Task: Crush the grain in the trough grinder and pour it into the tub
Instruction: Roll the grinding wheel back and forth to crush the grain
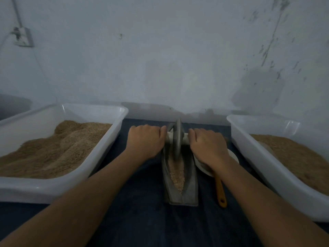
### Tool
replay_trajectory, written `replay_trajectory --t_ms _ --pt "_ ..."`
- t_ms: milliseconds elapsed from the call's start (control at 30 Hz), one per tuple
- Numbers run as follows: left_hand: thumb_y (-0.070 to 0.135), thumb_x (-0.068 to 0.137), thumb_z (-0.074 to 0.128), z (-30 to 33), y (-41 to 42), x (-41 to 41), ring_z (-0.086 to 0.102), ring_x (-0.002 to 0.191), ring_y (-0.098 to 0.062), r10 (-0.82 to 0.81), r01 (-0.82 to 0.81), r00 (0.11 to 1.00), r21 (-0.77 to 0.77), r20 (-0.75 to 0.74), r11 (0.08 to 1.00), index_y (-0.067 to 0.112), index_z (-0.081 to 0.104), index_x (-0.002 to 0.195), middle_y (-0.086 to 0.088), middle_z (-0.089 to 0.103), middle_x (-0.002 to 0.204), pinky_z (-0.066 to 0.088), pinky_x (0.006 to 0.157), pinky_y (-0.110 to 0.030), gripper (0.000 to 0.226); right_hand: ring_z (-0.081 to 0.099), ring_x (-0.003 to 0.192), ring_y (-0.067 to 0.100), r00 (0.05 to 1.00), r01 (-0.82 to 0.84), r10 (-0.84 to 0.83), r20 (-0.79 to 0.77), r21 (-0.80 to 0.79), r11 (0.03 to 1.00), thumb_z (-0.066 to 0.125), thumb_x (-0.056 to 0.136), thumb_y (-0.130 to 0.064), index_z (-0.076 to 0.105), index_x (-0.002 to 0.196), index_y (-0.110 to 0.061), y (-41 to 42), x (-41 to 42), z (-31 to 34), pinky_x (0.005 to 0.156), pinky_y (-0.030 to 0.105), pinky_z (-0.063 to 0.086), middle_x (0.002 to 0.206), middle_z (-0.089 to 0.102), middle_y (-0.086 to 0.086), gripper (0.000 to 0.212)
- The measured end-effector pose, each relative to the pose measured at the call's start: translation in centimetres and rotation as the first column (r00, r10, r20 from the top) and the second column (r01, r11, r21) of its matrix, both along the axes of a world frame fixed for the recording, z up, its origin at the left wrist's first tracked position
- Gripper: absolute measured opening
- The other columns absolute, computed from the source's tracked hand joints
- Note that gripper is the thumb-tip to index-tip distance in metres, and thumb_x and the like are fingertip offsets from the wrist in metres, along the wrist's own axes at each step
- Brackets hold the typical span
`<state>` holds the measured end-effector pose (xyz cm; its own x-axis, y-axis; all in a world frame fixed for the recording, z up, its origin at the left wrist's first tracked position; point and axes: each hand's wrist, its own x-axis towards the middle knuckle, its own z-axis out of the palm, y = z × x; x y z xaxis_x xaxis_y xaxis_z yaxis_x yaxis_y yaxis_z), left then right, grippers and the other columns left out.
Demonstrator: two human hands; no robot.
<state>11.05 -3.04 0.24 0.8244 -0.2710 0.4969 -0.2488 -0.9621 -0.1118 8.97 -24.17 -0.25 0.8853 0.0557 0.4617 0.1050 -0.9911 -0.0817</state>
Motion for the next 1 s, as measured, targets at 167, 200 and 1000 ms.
replay_trajectory --t_ms 167,200,1000 --pt "0.043 0.11 0.027 -2.1 3.0 -5.8 0.066 0.086 -0.014 -0.273 0.275 0.961 -0.247 0.042 0.929 0.032 0.07 0.114 0.013 0.071 0.095 0.05 0.085 -0.039 0.045 0.059 0.112 0.008 0.975 -0.158 0.151 0.161 0.033 0.987 0.032 0.106 -0.053 0.058 0.141 -0.036 -1.1 -6.5 -2.0 0.099 0.033 0.038 0.121 0.066 -0.019 0.046" --pt "0.043 0.11 0.032 -2.5 3.4 -6.8 0.068 0.095 -0.012 -0.309 0.317 0.948 -0.272 0.073 0.909 0.031 0.07 0.123 0.012 0.074 0.107 0.051 0.091 -0.039 0.042 0.056 0.118 0.006 0.97 -0.182 0.173 0.169 0.036 0.983 0.035 0.105 -0.055 0.054 0.145 -0.037 -1.4 -7.5 -2.1 0.103 0.032 0.037 0.127 0.064 -0.021 0.048" --pt "0.051 0.103 0.013 -1.7 1.6 -4.1 0.053 0.069 -0.013 -0.159 0.161 0.987 -0.189 0.029 0.969 0.032 0.06 0.089 0.012 0.064 0.083 0.041 0.07 -0.036 0.053 0.056 0.113 0.011 0.99 -0.107 0.103 0.091 0.037 0.994 0.029 0.106 -0.055 0.058 0.131 -0.035 -1.0 -5.2 -2.2 0.104 0.038 0.036 0.12 0.063 -0.016 0.043"
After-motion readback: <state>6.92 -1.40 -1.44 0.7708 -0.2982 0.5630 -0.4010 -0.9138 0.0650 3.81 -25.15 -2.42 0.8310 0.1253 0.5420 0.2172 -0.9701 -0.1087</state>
